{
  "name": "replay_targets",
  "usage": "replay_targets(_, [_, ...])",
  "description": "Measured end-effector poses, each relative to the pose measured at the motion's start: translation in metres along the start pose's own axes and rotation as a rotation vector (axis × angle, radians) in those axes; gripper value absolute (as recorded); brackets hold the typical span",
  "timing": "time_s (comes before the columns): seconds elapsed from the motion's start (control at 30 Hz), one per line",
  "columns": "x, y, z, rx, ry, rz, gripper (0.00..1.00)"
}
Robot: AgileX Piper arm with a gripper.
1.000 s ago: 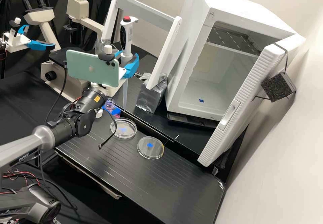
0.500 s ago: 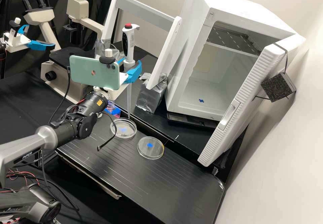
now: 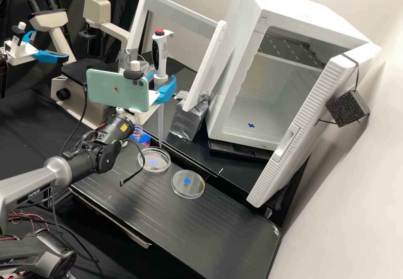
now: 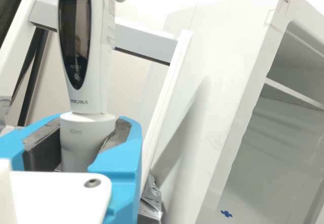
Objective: Use the pipette
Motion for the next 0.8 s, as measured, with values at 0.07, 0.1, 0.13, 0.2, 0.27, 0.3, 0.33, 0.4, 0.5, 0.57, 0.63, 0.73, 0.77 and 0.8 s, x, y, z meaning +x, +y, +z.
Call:
replay_targets(0.07, [0.000,-0.001,0.000,0.006,-0.001,-0.017,0.00])
replay_targets(0.1, [0.001,-0.001,-0.001,0.008,-0.001,-0.024,0.00])
replay_targets(0.13, [0.002,-0.001,-0.001,0.010,-0.003,-0.038,0.00])
replay_targets(0.2, [0.005,0.000,-0.002,0.009,-0.002,-0.056,0.00])
replay_targets(0.27, [0.008,0.000,-0.002,0.010,-0.005,-0.070,0.00])
replay_targets(0.3, [0.010,0.001,-0.002,0.006,-0.008,-0.076,0.00])
replay_targets(0.33, [0.011,0.002,-0.002,0.004,-0.010,-0.078,0.00])
replay_targets(0.4, [0.013,0.005,-0.001,0.000,-0.017,-0.077,0.00])
replay_targets(0.5, [0.015,0.010,0.001,0.011,-0.031,-0.062,0.00])
replay_targets(0.57, [0.015,0.013,0.001,0.026,-0.034,-0.053,0.00])
replay_targets(0.63, [0.015,0.014,0.001,0.031,-0.035,-0.051,0.00])
replay_targets(0.73, [0.015,0.014,0.001,0.029,-0.034,-0.052,0.00])
replay_targets(0.77, [0.015,0.014,0.001,0.027,-0.034,-0.053,0.00])
replay_targets(0.8, [0.015,0.014,0.001,0.024,-0.033,-0.054,0.00])
